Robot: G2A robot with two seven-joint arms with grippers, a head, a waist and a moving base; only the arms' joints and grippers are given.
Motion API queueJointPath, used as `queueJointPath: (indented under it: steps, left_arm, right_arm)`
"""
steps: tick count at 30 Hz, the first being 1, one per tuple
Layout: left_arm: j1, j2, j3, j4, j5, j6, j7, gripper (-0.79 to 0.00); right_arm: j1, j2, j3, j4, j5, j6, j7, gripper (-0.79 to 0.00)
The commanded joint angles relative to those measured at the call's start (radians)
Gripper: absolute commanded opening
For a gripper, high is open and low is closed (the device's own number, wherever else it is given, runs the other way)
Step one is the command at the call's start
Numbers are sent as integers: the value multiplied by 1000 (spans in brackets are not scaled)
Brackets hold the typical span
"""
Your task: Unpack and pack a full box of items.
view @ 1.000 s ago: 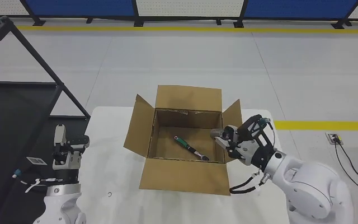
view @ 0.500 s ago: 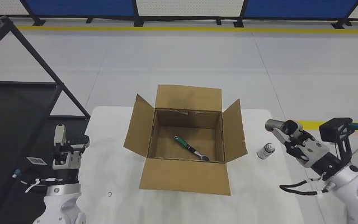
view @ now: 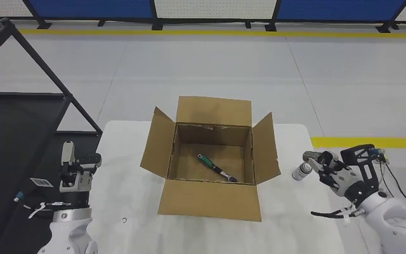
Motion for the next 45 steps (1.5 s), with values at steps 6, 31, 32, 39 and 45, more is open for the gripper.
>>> queueJointPath:
  steps: [6,31,32,39,45]
  left_arm:
    - [0,0,0,0,0,0,0,0]
    - [0,0,0,0,0,0,0,0]
    - [0,0,0,0,0,0,0,0]
    - [0,0,0,0,0,0,0,0]
    - [0,0,0,0,0,0,0,0]
  right_arm:
    - [-18,12,-46,61,-82,-27,-9,-785]
    - [85,28,-310,273,-389,86,-11,-785]
    - [90,28,-315,282,-389,92,-10,-785]
    - [120,26,-316,328,-297,138,-10,-785]
    - [120,31,-312,326,-291,134,4,-785]
